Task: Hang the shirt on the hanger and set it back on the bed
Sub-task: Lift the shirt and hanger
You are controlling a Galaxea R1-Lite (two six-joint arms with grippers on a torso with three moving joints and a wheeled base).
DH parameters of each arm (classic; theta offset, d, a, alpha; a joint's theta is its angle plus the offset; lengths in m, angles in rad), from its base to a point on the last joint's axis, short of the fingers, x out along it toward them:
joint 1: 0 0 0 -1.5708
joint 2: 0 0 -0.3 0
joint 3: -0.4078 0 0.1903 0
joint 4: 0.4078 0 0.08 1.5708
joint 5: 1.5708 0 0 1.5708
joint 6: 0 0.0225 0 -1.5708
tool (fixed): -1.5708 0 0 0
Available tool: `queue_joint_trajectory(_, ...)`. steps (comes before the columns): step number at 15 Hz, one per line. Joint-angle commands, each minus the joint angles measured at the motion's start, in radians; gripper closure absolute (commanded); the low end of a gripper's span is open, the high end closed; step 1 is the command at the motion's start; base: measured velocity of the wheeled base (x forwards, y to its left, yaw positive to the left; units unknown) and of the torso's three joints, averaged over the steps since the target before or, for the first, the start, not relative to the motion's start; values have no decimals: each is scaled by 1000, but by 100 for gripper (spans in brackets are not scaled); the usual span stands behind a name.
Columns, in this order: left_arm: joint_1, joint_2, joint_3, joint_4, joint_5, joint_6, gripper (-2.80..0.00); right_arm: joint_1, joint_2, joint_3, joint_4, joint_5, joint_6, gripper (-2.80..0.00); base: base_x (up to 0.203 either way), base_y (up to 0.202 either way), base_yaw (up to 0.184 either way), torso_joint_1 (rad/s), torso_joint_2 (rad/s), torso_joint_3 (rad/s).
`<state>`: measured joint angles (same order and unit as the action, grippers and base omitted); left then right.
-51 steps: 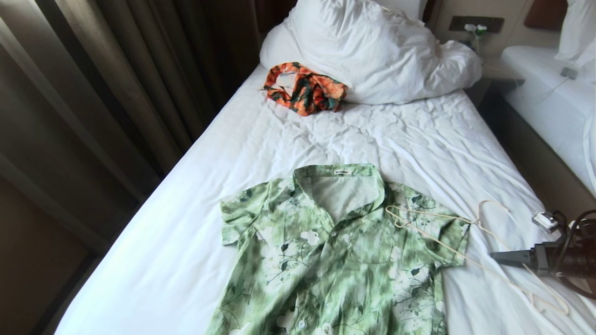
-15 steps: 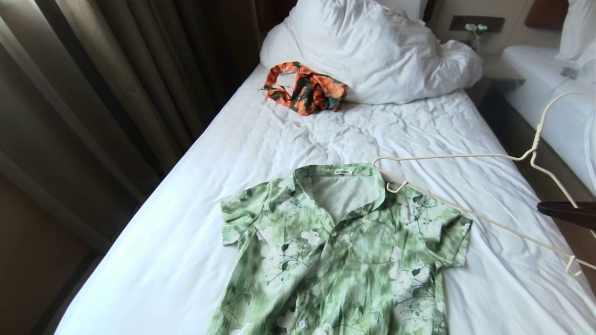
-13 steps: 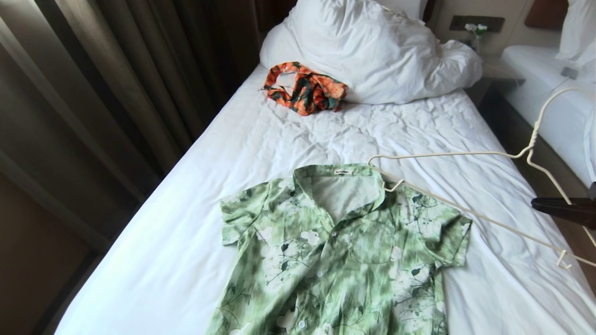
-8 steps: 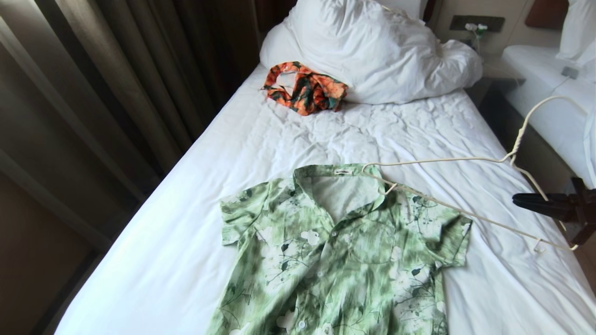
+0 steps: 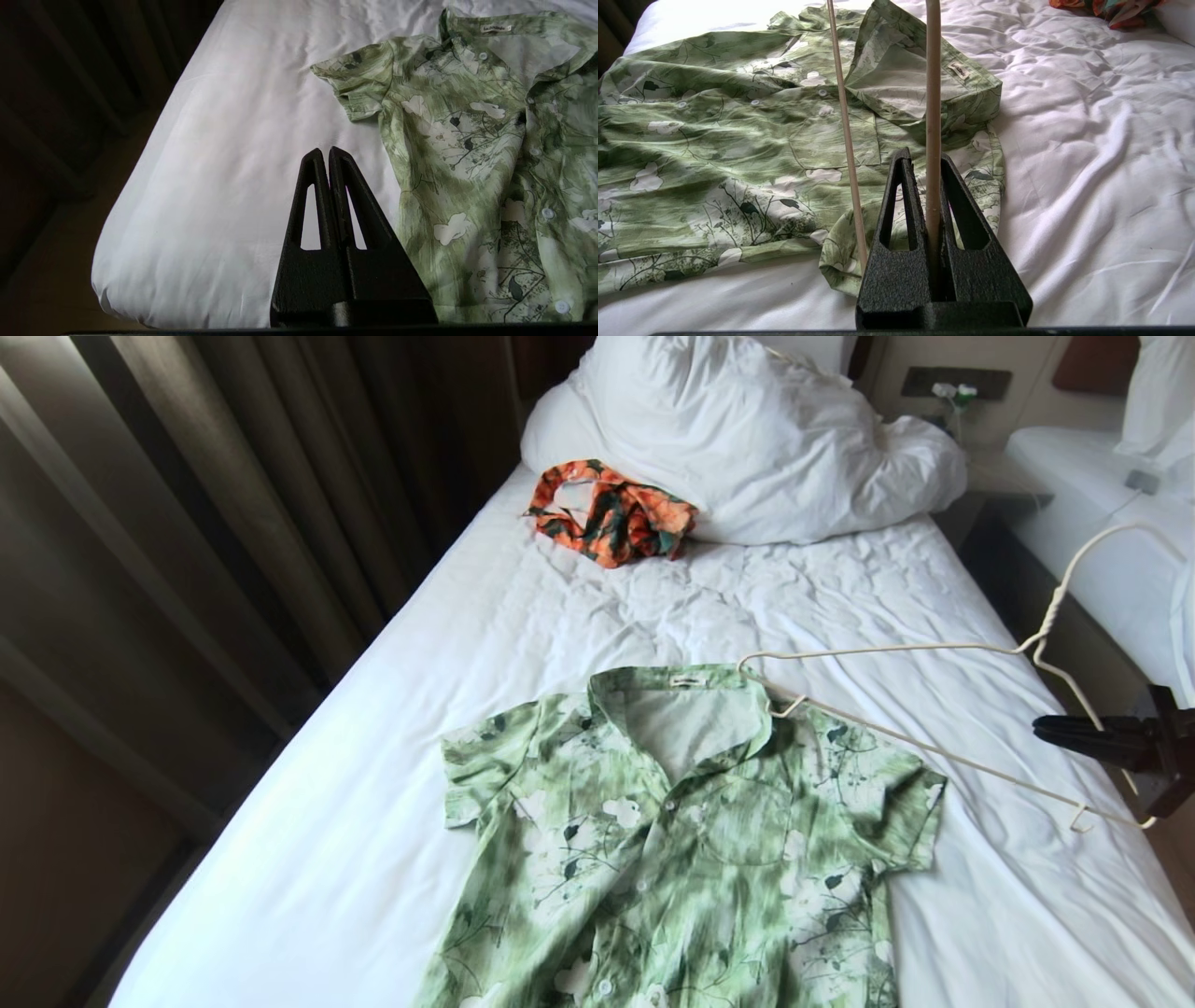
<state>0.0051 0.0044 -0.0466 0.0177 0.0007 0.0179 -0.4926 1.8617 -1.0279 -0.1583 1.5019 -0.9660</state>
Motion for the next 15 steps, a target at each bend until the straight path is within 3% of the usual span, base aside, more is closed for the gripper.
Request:
queue_joint_trajectory(1, -3, 59, -86, 9, -29, 18, 0, 3, -4, -4, -3, 9, -5, 0, 0, 0, 0, 0, 0, 0)
queue_joint_trajectory(5, -6, 345, -199, 26, -189, 27, 0, 30, -28, 1, 5, 8, 3, 0, 0, 0, 0, 0, 0, 0)
queue_joint_trajectory(7, -11, 558, -221, -20, -279, 26, 0, 34, -44, 5, 11, 8, 28, 0, 0, 0, 0, 0, 0, 0)
queue_joint_trajectory(10, -60, 907, -245, -204, -378, 12, 0, 38, -49, 0, 13, 6, 46, 0, 0, 0, 0, 0, 0, 0)
queue_joint_trajectory(15, -230, 1425, -415, -496, -427, -97, 0, 32, -52, -11, 13, 1, 65, 0, 0, 0, 0, 0, 0, 0)
